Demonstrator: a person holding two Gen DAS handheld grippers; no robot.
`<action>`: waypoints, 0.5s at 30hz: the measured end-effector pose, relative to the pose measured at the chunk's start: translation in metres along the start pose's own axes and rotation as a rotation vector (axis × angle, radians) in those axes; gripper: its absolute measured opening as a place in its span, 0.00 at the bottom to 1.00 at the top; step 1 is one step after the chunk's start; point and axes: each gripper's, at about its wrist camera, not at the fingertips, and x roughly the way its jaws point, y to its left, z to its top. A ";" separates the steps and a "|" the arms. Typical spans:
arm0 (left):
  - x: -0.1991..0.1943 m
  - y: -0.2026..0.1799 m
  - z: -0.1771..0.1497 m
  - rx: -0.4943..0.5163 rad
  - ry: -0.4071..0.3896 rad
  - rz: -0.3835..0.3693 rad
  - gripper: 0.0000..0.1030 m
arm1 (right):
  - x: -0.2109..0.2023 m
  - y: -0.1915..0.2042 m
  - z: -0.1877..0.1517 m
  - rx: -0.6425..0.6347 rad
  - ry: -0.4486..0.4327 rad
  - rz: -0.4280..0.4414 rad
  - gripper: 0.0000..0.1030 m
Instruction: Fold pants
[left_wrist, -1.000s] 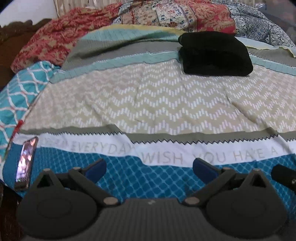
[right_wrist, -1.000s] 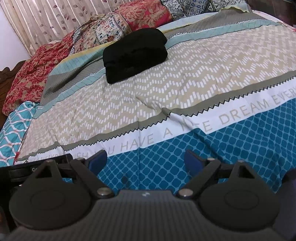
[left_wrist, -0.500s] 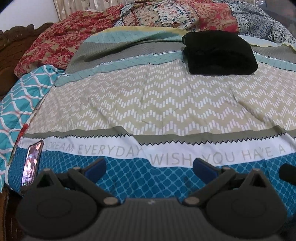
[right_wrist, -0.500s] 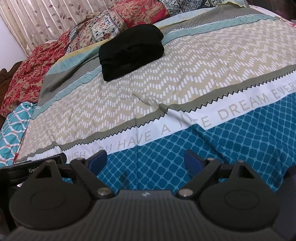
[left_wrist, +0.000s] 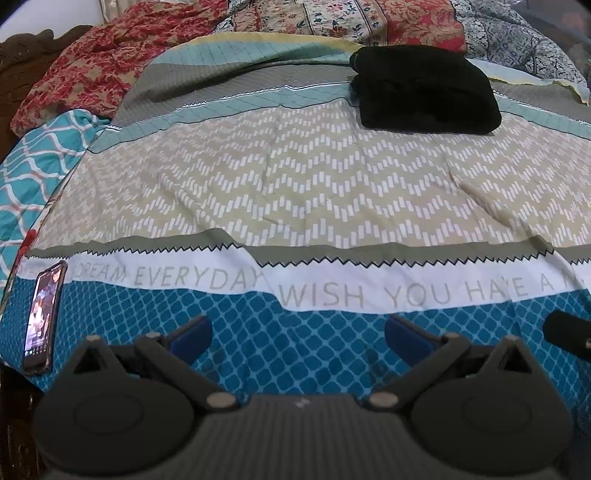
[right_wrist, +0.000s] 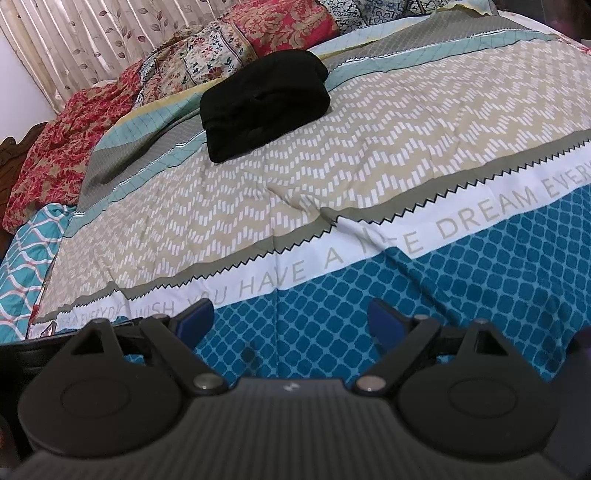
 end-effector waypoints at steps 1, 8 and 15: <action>0.000 -0.001 0.000 0.001 0.000 0.000 1.00 | 0.000 0.000 0.000 0.000 -0.001 -0.001 0.89; 0.002 -0.002 -0.002 0.006 0.022 -0.010 1.00 | -0.001 -0.001 0.000 0.005 -0.003 -0.003 0.89; 0.007 -0.003 -0.004 -0.007 0.075 -0.034 1.00 | 0.000 0.000 -0.001 0.007 -0.001 -0.005 0.89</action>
